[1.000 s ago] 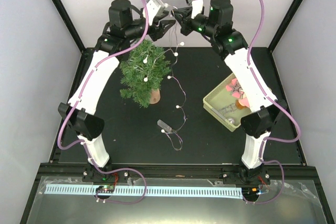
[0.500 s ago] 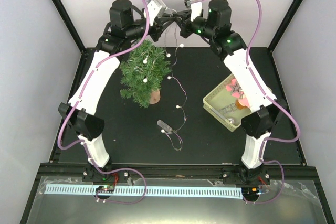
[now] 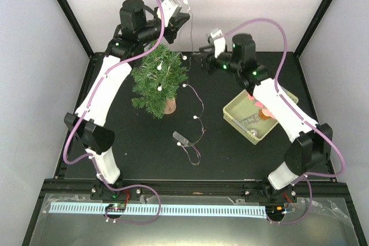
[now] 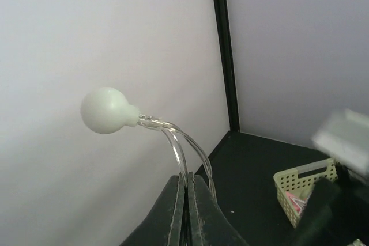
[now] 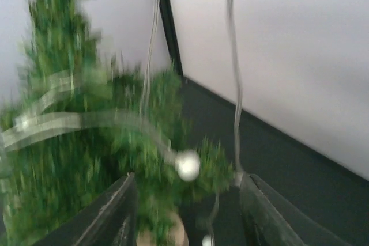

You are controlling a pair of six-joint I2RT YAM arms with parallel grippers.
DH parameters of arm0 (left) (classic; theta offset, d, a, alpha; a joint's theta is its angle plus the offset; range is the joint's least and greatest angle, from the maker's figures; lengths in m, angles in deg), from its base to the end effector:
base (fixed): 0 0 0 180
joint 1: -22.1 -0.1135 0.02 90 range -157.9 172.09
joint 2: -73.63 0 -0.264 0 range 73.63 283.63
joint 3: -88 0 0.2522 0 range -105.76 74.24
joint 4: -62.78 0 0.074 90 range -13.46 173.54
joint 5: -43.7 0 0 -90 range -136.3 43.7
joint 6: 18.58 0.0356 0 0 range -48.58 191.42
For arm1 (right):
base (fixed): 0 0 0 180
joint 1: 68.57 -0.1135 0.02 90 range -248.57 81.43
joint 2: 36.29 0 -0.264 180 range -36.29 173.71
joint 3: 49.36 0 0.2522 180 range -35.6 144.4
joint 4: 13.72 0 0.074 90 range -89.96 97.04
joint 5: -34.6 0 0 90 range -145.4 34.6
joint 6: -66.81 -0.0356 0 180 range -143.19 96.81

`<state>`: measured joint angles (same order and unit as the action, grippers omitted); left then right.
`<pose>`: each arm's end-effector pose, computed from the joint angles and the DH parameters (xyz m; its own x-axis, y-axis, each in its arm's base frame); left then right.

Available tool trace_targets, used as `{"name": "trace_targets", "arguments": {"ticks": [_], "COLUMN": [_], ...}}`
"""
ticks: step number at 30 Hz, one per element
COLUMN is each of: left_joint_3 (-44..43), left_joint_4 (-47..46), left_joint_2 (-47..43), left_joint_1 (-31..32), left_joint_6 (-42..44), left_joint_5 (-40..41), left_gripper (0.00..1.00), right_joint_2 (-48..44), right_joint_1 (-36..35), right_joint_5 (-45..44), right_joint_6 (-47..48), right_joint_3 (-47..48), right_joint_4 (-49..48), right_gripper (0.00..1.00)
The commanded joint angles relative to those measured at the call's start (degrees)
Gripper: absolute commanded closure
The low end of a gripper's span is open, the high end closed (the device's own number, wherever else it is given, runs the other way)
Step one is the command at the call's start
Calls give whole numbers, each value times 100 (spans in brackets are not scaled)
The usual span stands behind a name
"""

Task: Decorate the small christmas tree
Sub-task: Wrap the decoration item around the Christmas tree.

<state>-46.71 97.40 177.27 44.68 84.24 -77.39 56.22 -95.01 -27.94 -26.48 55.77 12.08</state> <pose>0.3646 -0.1715 0.4937 0.1228 0.1547 -0.9803 0.7973 0.5728 0.1903 0.3334 0.1841 0.4083 -0.2496 -0.0672 -0.9660 -0.7841 0.5995 0.1608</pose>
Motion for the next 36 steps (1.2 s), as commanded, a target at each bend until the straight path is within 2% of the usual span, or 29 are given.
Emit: {"name": "trace_targets", "arguments": {"ticks": [1, 5, 7, 14, 18, 21, 24, 26, 29, 31, 36], "left_joint_3": [-132, -118, -114, -104, -105, -104, -104, -105, -102, -112, -122], "left_joint_4": [-238, -252, -277, -352, -358, -333, -275, -247, -215, -206, -188], "left_joint_2": [-20, -27, -19, -6, 1, -1, -9, -12, -19, -32, -100], "left_joint_1": [26, 24, 26, 35, 43, 42, 37, 35, 38, 39, 35], "left_joint_6": [98, 99, 77, 27, 41, 77, 125, 169, 232, 290, 449], "left_joint_5": [44, 43, 30, 4, 2, 4, -12, -3, 17, 39, 135], "left_gripper": [98, 98, 98, 98, 98, 98, 98, 98, 98, 98, 99], "right_joint_2": [-602, -744, -532, 560, 943, 1197, 1433, 1546, 1541, 1400, 743], "right_joint_1": [-11, -11, -15, -52, -83, -76, -72, -72, -74, -73, -72], "right_joint_5": [270, 293, 451, 675, 581, 281, 351, 475, 544, 564, 340], "right_joint_6": [203, 230, 105, -42, -68, -9, 115, 145, 92, 52, -88], "right_joint_3": [-1555, -2948, -3268, -3245, -3177, -3043, -2822, -2748, -2774, -2863, -3099], "right_joint_4": [-1038, -2041, -2392, -2667, -2776, -2619, -2338, -2272, -2298, -2334, -2024], "right_gripper": [47, 46, 46, 46, 42, 40, 41, 52, 81, 97, 99]}}
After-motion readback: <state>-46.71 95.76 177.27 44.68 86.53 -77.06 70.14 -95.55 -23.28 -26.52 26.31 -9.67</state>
